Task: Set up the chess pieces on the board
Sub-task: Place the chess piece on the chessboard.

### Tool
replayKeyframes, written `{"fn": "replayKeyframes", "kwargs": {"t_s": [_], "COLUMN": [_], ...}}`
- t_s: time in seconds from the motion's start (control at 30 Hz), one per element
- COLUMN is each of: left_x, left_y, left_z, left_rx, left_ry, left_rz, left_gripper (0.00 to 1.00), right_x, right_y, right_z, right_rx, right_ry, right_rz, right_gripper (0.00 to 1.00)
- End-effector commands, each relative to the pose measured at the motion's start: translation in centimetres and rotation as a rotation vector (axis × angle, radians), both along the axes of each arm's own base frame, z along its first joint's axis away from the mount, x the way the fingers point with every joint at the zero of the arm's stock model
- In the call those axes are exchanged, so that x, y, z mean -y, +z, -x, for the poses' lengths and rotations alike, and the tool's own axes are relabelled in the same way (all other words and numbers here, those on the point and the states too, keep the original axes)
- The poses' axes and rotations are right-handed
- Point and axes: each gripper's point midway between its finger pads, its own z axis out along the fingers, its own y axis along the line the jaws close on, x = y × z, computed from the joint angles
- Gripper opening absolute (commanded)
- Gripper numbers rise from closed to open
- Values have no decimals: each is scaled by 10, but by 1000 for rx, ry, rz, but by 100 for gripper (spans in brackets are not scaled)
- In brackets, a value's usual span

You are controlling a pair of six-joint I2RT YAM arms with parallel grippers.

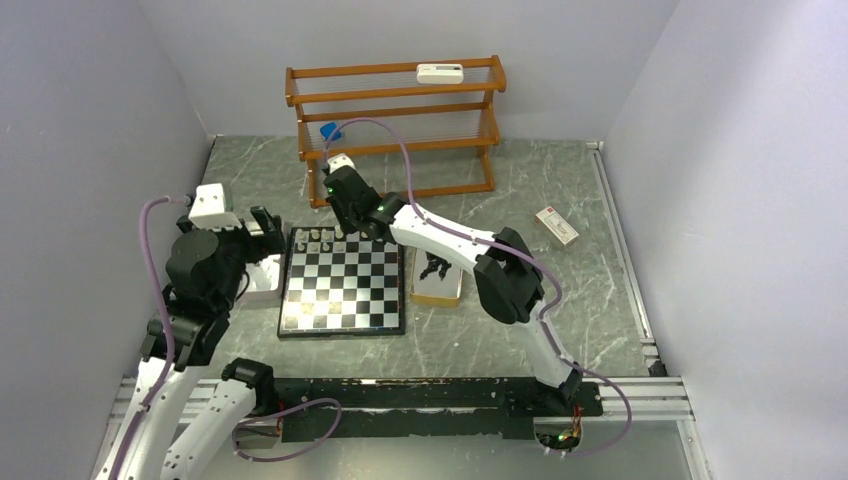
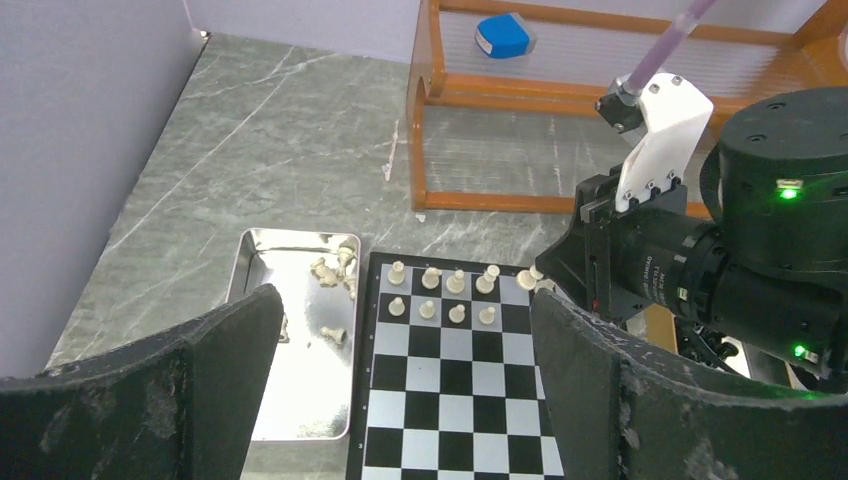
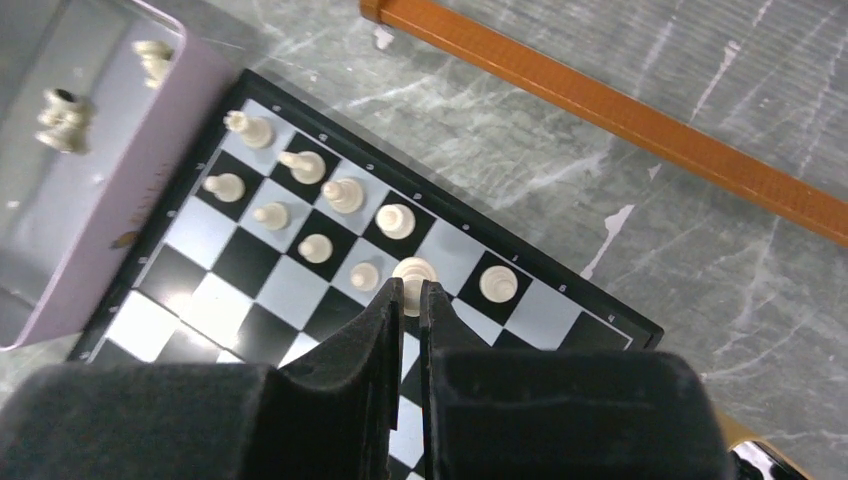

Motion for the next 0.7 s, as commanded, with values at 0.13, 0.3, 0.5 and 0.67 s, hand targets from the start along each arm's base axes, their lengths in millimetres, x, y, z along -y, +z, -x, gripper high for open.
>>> {"fn": "replayKeyframes", "kwargs": {"t_s": [0.13, 0.3, 0.5, 0.67], "left_x": [-2, -3, -3, -2], "left_y": [-6, -7, -5, -5], "left_z": [-4, -3, -2, -2], "left_rx": [-6, -8, 1, -1], "left_ry": [7, 10, 9, 3], "left_rz": [-26, -29, -30, -31], "left_gripper": [98, 98, 98, 98], "right_x": [4, 2, 1, -1], "right_y": [-13, -22, -29, -35], "right_z": [-11, -11, -12, -12], "right_rx": [32, 26, 32, 21], "right_ry": [-41, -43, -50, -53], "right_rz": [71, 81, 97, 83], "right_gripper": [0, 0, 0, 0]}}
